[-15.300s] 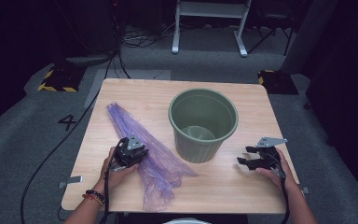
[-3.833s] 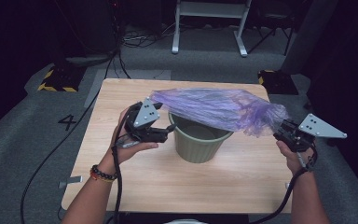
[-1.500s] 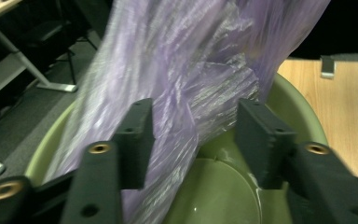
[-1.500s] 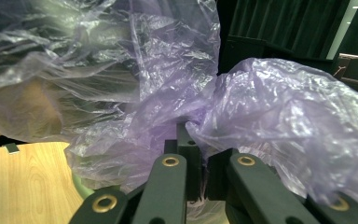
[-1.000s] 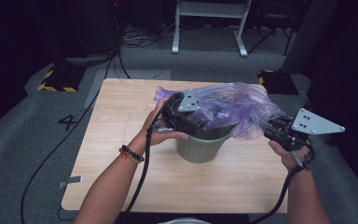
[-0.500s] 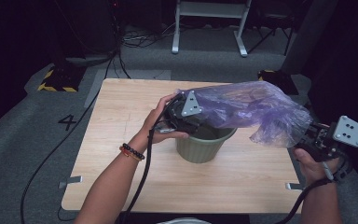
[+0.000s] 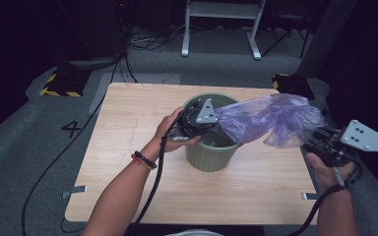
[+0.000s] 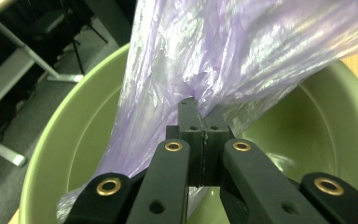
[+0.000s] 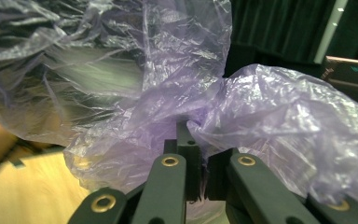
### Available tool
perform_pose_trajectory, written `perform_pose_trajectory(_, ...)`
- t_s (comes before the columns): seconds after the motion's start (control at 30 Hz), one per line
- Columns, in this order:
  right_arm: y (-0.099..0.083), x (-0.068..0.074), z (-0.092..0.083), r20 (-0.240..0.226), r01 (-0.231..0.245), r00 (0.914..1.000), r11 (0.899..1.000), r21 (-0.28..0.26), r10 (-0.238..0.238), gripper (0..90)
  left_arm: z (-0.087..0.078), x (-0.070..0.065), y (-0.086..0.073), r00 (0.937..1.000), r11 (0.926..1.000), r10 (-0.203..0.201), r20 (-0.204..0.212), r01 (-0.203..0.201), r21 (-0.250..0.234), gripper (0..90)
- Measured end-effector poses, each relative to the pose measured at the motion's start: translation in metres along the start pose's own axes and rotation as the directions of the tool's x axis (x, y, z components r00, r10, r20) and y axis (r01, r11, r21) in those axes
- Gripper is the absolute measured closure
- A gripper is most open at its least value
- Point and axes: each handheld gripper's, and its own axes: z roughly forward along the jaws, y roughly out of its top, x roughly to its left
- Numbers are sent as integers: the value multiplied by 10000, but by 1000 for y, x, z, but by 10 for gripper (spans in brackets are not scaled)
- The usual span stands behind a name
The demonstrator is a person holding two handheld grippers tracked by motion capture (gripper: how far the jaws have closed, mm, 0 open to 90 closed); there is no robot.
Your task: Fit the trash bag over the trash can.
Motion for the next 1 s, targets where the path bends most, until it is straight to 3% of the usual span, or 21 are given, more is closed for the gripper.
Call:
perform_pose_trajectory(0.07,-4,-2,13,48,49,10000,9996,291,-50,877,1,3,-3,9998,9994,-132,-142,136,307,853)
perform_pose_trajectory(0.13,-6,-3,26,149,127,9998,9983,567,-135,877,3,9,-8,9977,9978,-583,333,572,324,831)
perform_pose_trajectory(0.2,-8,-5,33,98,39,9999,9983,582,-44,877,5,11,-10,9953,9960,-865,428,855,243,776)
perform_pose_trajectory(0.23,-8,-5,37,127,38,9999,9982,598,-45,877,5,12,-11,9923,9958,-917,835,918,30,785)
perform_pose_trajectory(0.27,-7,-5,40,229,66,9997,9981,612,-80,877,6,11,-11,9909,9956,-923,983,935,-74,791)
perform_pose_trajectory(0.33,-6,-6,41,215,19,9998,9987,511,-30,877,9,8,-8,9933,9980,-633,969,629,74,850)
perform_pose_trajectory(0.43,-3,-7,39,259,17,9997,9992,405,-27,877,13,0,-1,9967,9993,-321,747,306,214,819)
perform_pose_trajectory(0.47,-1,-7,39,270,-11,9996,9994,348,2,877,14,-1,0,9969,9992,-344,713,329,232,781)
perform_pose_trajectory(0.5,-1,-8,39,273,-14,9996,9994,335,5,877,14,-1,2,9988,9991,-305,370,294,301,734)
perform_pose_trajectory(0.53,0,-7,41,270,-5,9996,9992,394,-5,877,13,-1,2,9989,9983,-448,106,443,384,613)
perform_pose_trajectory(0.57,0,-6,43,226,6,9997,9990,447,-16,876,13,0,2,9987,9981,-508,35,506,342,570)
perform_pose_trajectory(0.6,-1,-6,45,194,12,9998,9987,512,-22,876,11,2,1,9979,9977,-647,-16,647,213,534)
perform_pose_trajectory(0.67,-4,-3,51,140,159,9998,9972,732,-170,875,6,6,-3,9949,9949,-997,-152,995,-137,368)
perform_pose_trajectory(0.77,-9,-2,57,20,48,10000,9964,843,-50,875,-5,14,-9,9887,9857,-1499,-9,1493,-785,274)
perform_pose_trajectory(1.0,-17,2,71,-316,-57,9995,9938,1112,93,874,-24,16,-15,9874,9753,-1543,339,1577,-1547,228)
